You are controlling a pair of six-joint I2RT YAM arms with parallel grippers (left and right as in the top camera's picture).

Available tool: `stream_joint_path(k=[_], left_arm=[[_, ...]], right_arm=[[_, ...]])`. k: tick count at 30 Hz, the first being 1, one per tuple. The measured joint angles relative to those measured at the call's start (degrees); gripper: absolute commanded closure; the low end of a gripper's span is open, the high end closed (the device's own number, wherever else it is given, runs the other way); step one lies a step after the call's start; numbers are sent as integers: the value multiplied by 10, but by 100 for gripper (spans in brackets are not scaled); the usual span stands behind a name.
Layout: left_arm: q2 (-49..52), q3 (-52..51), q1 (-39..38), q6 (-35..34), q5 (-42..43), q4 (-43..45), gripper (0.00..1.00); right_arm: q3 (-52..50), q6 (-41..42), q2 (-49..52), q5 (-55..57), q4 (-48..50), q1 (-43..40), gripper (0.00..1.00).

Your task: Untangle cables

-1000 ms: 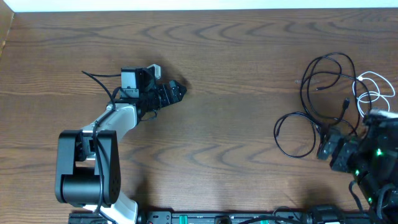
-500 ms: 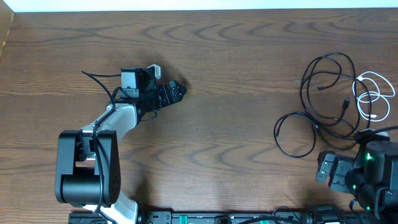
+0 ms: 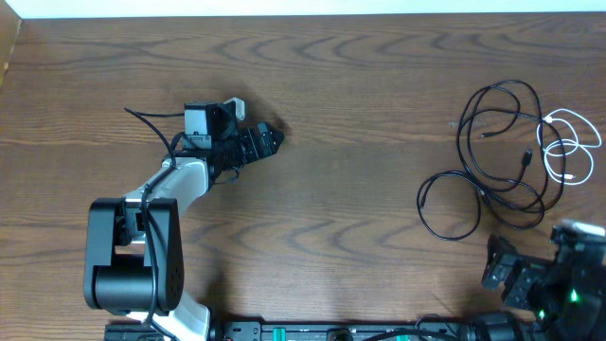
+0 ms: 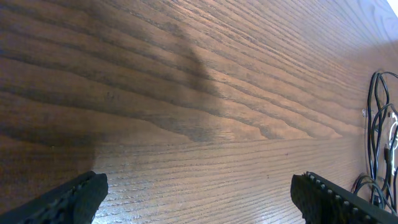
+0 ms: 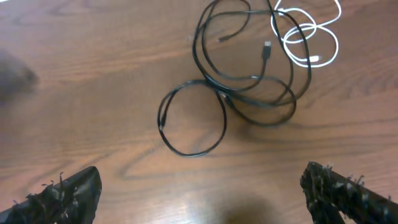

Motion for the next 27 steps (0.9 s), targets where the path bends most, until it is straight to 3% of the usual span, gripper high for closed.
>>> stream_joint_path(k=[14,27], left_arm=[[0,0,0,0,0,0,0],[0,0,0,0,0,0,0]], right_arm=[[-126,3,-167,0,75,0,1],[-229,4,-234,0,132,0,1]])
